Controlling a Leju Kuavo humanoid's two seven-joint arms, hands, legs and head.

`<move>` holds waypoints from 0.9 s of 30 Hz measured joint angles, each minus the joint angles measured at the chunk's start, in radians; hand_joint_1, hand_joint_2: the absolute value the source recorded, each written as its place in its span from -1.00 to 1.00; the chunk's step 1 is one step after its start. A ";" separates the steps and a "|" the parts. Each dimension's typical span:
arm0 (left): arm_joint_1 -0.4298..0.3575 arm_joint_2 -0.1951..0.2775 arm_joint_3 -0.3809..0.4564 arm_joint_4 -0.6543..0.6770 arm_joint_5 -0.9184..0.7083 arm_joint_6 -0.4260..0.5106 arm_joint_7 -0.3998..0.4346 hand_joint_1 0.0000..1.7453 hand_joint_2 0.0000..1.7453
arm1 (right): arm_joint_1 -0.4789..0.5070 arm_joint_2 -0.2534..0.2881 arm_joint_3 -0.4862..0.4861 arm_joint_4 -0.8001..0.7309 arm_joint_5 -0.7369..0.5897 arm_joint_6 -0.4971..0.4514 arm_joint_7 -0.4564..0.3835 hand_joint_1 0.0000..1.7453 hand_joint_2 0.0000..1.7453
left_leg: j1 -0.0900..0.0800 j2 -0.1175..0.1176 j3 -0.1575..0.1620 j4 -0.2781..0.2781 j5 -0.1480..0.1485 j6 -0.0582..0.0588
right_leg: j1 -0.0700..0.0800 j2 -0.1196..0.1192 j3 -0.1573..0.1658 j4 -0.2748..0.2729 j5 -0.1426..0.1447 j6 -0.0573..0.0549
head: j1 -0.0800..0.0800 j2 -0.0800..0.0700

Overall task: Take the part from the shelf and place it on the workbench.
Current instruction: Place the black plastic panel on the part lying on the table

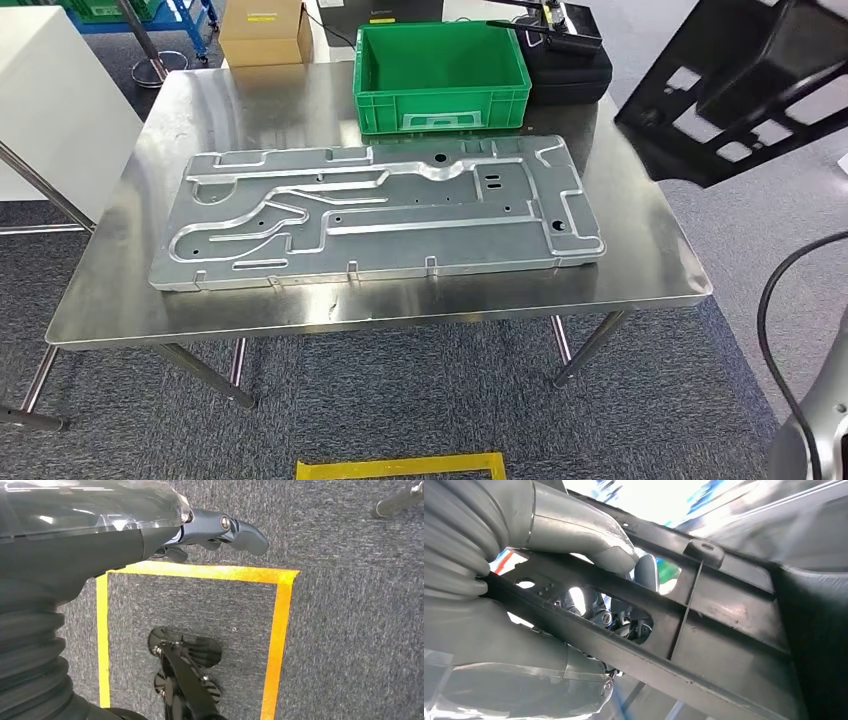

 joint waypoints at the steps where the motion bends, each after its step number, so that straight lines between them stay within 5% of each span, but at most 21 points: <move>1: 0.000 0.000 -0.001 0.000 -0.001 -0.001 0.001 -1.00 1.00 | -0.025 -0.013 0.018 0.047 0.052 -0.032 0.007 0.80 1.00 | 0.002 0.000 -0.016 0.022 0.006 -0.002 | 0.000 0.000 0.002 0.001 -0.002 0.000 | 0.000 0.000; 4: -0.002 0.003 -0.004 0.000 -0.008 -0.006 0.002 -1.00 1.00 | -0.086 -0.033 0.097 0.196 0.211 -0.118 0.017 0.80 1.00 | 0.006 0.001 0.037 -0.122 0.112 -0.001 | -0.001 0.003 0.015 0.004 -0.014 0.005 | 0.000 0.000; 6: -0.007 0.006 -0.007 0.000 -0.012 -0.010 0.003 -1.00 1.00 | -0.125 -0.035 0.168 0.300 0.310 -0.166 0.017 0.80 1.00 | 0.004 0.002 0.081 -0.225 0.149 0.006 | 0.002 0.008 0.016 0.009 -0.019 0.014 | 0.001 0.000; 11: -0.023 0.008 -0.018 0.000 -0.019 -0.027 0.000 -1.00 1.00 | -0.215 -0.002 0.385 0.580 0.587 -0.261 0.067 0.80 1.00 | 0.003 0.000 0.097 -0.266 0.152 0.032 | 0.000 0.008 0.002 0.028 -0.033 0.038 | 0.002 0.000; 14: -0.033 0.008 -0.028 0.000 -0.022 -0.034 -0.005 -1.00 1.00 | -0.266 0.063 0.511 0.739 0.730 -0.255 0.136 0.80 1.00 | 0.005 0.000 0.102 -0.272 0.154 0.040 | -0.002 0.005 -0.079 0.188 -0.104 0.046 | 0.003 0.000; 16: -0.038 0.008 -0.034 0.000 -0.024 -0.038 -0.013 -1.00 1.00 | -0.279 0.124 0.596 0.838 0.818 -0.232 0.189 0.80 1.00 | 0.005 0.001 0.105 -0.272 0.152 0.040 | -0.003 0.005 -0.135 0.277 -0.118 0.049 | 0.002 0.000; 18: -0.042 0.006 -0.040 0.000 -0.027 -0.040 -0.021 -1.00 1.00 | -0.282 0.189 0.673 0.919 0.882 -0.206 0.226 0.80 1.00 | 0.005 0.000 0.112 -0.271 0.147 0.037 | -0.005 0.005 -0.125 0.226 -0.058 0.045 | 0.003 0.000; 21: -0.044 0.003 -0.046 0.000 -0.024 -0.042 -0.030 -1.00 1.00 | -0.290 0.278 0.757 1.004 0.930 -0.182 0.249 0.80 1.00 | 0.003 -0.003 0.113 -0.268 0.140 0.026 | 0.000 0.006 -0.055 0.049 0.030 0.032 | 0.002 0.000; 25: -0.040 0.000 -0.048 0.001 -0.017 -0.042 -0.039 -1.00 1.00 | -0.295 0.373 0.835 1.073 0.962 -0.173 0.277 0.80 1.00 | 0.004 -0.003 0.108 -0.268 0.136 0.004 | 0.006 0.008 -0.041 0.008 0.027 0.014 | 0.001 0.000; 27: -0.038 -0.001 -0.048 0.002 -0.014 -0.041 -0.045 -1.00 1.00 | -0.300 0.411 0.858 1.093 0.974 -0.172 0.288 0.80 1.00 | 0.005 -0.001 0.091 -0.222 0.105 -0.005 | 0.002 0.007 -0.032 -0.002 0.029 0.000 | 0.001 0.000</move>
